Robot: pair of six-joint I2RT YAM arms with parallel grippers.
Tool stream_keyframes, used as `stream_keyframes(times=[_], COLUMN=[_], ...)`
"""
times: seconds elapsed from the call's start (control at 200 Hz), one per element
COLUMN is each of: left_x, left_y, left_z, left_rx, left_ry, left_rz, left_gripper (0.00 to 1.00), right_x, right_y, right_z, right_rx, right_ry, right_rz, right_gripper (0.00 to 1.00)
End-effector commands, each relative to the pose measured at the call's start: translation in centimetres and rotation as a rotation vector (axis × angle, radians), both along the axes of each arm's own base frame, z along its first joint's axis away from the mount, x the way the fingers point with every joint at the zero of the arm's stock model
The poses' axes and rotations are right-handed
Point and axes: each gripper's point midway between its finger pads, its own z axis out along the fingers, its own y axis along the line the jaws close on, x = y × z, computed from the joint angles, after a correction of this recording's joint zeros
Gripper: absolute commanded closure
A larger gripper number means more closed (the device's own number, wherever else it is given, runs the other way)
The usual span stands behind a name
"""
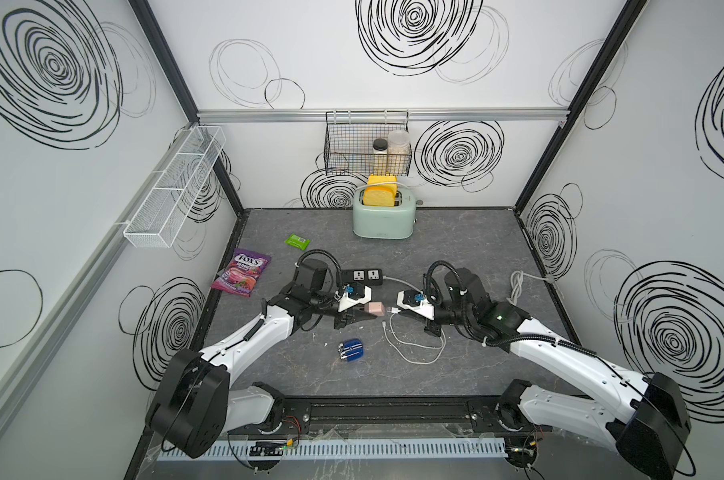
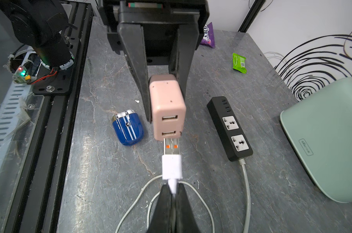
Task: Charge the electric shaver
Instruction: Insert the charging cable into the plug.
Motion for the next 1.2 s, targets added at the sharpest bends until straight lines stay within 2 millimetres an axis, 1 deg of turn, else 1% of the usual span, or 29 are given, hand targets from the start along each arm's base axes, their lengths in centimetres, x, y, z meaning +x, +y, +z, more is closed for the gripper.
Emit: stream_keyframes(times=[0.0, 0.24, 0.37, 0.62, 0.69, 0.881, 1.011, 1.196], left_x=[0.3, 0.5, 0.4, 0.2, 0.1, 0.1, 0.0, 0.0], left_y=[-0.1, 0.0, 0.1, 0.2, 0.2, 0.2, 0.2, 0.4], left_z=[1.2, 1.7, 1.6, 1.3, 1.5, 1.7, 1.6, 1.7], left_rx=[-0.028, -0.054, -0.054, -0.050, -0.052, -0.050, -0.050, -0.053], left_ry=[-0.044, -0.036, -0.031, -0.025, -0.021, -0.022, -0.018, -0.022], left_rz=[-0.031, -0.023, -0.023, -0.021, -0.026, -0.024, -0.026, -0.020], left_gripper=[1.00, 1.00, 1.00, 1.00, 1.00, 1.00, 1.00, 1.00], right_x=[-0.2, -0.4, -0.3, 0.8, 0.9, 0.5, 0.6, 0.9], right_y=[0.7, 1.3, 1.5, 1.3, 1.2, 1.5, 1.7, 1.3], right_z=[0.6, -0.3, -0.7, 0.6, 0.9, 0.9, 0.3, -0.5], right_rx=[0.013, -0.016, -0.031, 0.003, 0.011, 0.016, -0.009, -0.046], right_ry=[-0.035, -0.052, -0.062, -0.132, -0.144, -0.134, -0.129, -0.122], right_rz=[0.041, 0.054, 0.049, -0.013, -0.018, -0.001, -0.007, -0.032], right_gripper=[1.00, 1.00, 1.00, 1.00, 1.00, 1.00, 1.00, 1.00])
